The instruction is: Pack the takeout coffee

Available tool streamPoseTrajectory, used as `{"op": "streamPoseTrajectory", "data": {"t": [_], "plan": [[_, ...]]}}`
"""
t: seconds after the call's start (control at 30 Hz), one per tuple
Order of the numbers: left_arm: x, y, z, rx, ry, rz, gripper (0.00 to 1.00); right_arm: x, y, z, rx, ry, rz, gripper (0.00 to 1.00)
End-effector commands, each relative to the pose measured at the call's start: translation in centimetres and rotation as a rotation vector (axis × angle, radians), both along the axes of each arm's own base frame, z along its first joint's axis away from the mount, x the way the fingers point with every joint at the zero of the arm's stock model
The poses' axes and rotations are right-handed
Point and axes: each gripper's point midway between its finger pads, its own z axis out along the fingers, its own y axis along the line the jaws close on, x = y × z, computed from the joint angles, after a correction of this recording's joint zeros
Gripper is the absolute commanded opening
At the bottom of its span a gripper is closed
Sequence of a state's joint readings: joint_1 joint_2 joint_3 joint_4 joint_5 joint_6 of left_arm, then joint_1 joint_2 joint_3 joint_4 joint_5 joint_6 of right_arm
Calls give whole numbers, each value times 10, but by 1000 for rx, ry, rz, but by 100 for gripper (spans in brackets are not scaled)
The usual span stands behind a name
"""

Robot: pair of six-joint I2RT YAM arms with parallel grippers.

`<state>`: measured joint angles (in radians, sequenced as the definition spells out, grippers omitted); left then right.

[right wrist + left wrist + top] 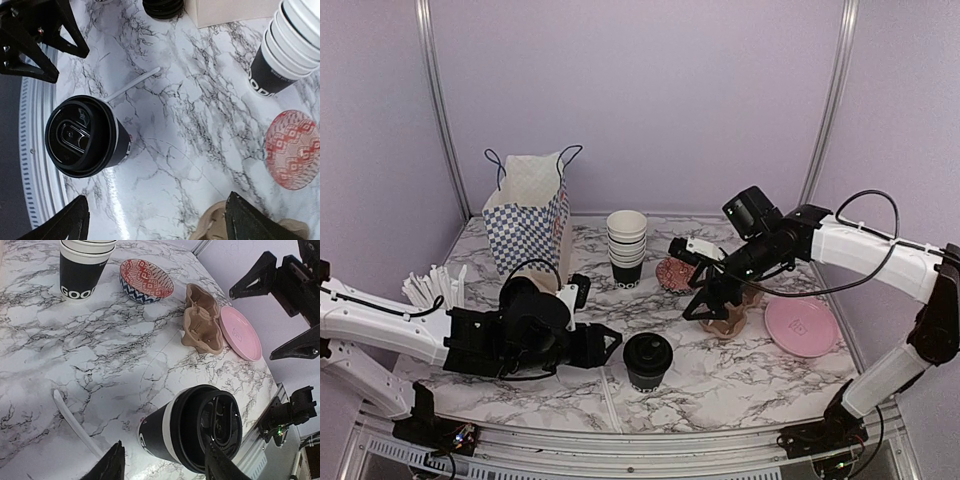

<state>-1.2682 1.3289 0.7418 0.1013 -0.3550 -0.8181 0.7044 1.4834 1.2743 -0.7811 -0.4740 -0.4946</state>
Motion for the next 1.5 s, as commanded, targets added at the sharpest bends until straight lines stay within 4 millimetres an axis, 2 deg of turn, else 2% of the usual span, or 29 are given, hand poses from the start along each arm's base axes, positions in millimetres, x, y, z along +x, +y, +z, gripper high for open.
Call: {"op": "streamPoseTrajectory", "data": {"t": [0.0, 0.1, 0.2, 0.4, 0.9, 1.47], "plan": [[-3, -13, 4, -107, 109, -32, 54, -29, -1, -17, 102, 275, 15, 86], [-2, -20, 5, -130, 120, -54, 53, -38, -4, -30, 106, 353, 20, 77], [-1, -24, 2, -117, 126, -63, 52, -41, -3, -35, 115, 399, 23, 65], [2, -21, -5, -99, 135, -41, 44, -42, 2, -46, 115, 466, 33, 53], [2, -25, -15, -85, 143, -68, 39, -48, 11, -49, 132, 573, 92, 46], [2, -31, -20, -77, 161, -90, 38, -51, 20, -56, 120, 630, 125, 47]]}}
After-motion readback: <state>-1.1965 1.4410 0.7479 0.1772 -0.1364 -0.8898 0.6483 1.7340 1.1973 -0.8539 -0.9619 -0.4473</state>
